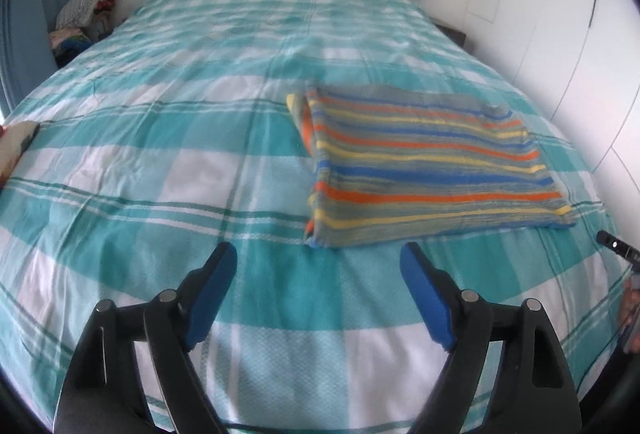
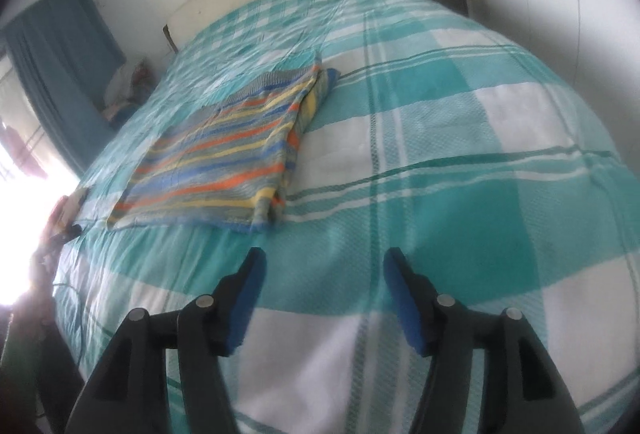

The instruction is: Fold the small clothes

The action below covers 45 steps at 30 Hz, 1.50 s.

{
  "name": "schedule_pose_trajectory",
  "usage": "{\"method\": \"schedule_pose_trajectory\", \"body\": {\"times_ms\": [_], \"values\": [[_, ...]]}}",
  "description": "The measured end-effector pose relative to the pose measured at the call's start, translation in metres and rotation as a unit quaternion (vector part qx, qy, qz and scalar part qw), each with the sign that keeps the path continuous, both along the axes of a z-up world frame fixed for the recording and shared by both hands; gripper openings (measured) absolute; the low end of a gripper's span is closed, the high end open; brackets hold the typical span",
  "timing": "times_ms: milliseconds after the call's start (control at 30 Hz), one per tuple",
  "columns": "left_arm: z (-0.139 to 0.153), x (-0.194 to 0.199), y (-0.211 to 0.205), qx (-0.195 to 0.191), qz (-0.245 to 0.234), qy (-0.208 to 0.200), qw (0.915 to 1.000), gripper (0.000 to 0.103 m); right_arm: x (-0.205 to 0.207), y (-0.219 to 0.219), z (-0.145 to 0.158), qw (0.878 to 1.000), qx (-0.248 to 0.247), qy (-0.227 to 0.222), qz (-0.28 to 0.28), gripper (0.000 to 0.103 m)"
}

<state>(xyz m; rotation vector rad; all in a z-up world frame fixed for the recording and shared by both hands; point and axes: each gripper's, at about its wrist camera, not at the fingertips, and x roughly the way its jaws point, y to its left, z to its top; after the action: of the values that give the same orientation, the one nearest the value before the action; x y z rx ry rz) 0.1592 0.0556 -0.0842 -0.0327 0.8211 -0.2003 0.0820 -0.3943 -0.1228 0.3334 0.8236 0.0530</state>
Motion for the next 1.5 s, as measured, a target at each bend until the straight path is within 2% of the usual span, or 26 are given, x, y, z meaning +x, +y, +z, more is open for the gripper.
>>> {"method": "schedule_pose_trajectory", "body": {"times_ms": [133, 233, 333, 500, 600, 900, 1500], "values": [[0.002, -0.009, -0.03, -0.012, -0.019, -0.023, 0.9995, 0.093, -0.004, 0.001, -0.006, 1.0, -0.014, -0.001, -0.018, 0.063], [-0.01, -0.012, -0.05, -0.007, -0.038, -0.026, 0.9989, 0.094, -0.001, 0.004, -0.012, 1.0, -0.025, 0.002, -0.014, 0.068], [-0.029, -0.016, -0.062, 0.012, -0.049, -0.017, 0.9986, 0.094, 0.0, 0.005, -0.022, 0.999, -0.026, 0.01, -0.015, 0.068], [-0.058, -0.017, -0.071, 0.033, -0.051, 0.021, 0.998, 0.094, 0.003, 0.013, -0.027, 0.999, -0.046, 0.007, -0.002, 0.08], [-0.057, -0.017, -0.073, 0.038, -0.051, 0.02, 0.9978, 0.095, 0.003, 0.017, -0.028, 0.998, -0.057, 0.007, 0.0, 0.082], [-0.064, -0.017, -0.076, 0.056, -0.04, 0.029, 0.9972, 0.1, 0.002, 0.015, -0.029, 0.999, -0.051, 0.004, 0.004, 0.085], [-0.065, -0.016, -0.076, 0.06, -0.032, 0.029, 0.9973, 0.102, 0.001, 0.017, -0.029, 0.998, -0.055, 0.005, 0.007, 0.088]]}}
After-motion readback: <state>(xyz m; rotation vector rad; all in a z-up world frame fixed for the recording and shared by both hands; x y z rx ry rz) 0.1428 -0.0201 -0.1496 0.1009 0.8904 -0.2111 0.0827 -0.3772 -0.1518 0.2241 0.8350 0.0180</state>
